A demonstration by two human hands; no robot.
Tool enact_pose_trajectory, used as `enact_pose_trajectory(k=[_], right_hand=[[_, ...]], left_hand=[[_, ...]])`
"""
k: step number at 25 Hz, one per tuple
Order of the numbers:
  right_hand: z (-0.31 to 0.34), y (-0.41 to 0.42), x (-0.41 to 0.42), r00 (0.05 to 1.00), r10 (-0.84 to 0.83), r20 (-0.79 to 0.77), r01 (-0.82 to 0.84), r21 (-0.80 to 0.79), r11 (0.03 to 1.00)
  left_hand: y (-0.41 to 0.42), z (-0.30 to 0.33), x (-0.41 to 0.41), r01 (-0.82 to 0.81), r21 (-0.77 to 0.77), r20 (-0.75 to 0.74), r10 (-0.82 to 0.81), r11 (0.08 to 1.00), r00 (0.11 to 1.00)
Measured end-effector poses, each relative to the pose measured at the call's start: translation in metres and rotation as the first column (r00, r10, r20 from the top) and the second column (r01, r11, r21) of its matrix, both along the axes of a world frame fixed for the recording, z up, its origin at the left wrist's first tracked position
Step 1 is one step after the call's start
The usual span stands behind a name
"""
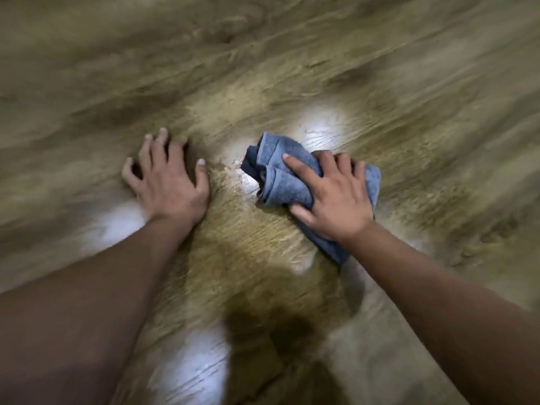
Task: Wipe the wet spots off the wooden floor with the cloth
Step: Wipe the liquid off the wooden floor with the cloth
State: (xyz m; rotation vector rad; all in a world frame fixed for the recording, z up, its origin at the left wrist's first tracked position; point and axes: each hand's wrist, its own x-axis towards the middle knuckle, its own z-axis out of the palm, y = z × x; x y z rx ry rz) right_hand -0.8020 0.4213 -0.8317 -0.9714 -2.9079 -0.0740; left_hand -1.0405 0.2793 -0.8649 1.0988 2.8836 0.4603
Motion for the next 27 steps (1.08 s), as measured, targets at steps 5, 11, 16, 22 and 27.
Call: enact_pose_trajectory(k=[5, 11, 16, 22, 27], right_hand=[[0.002, 0.021, -0.033, 0.964, -0.265, 0.014, 0.265, -0.042, 0.963], [0.000, 0.109, -0.125, 0.798, -0.599, -0.069, 0.597, -0.047, 0.801], [-0.006, 0.114, -0.121, 0.819, -0.569, -0.070, 0.570, -0.013, 0.822], [-0.006, 0.110, -0.120, 0.866, -0.499, -0.035, 0.499, -0.002, 0.867], [-0.001, 0.030, -0.081, 0.950, -0.300, -0.083, 0.300, -0.019, 0.954]], left_hand=[[-0.001, 0.014, 0.005, 0.001, -0.056, 0.079, 0.003, 0.998, 0.997], [0.002, 0.011, -0.002, 0.022, -0.074, 0.070, -0.017, 0.997, 0.997], [-0.001, 0.010, -0.001, 0.021, -0.068, 0.055, -0.017, 0.997, 0.998], [0.001, 0.012, -0.005, -0.001, -0.099, 0.085, 0.010, 0.995, 0.996], [0.004, 0.026, -0.013, 0.038, -0.098, 0.289, -0.008, 0.995, 0.957]])
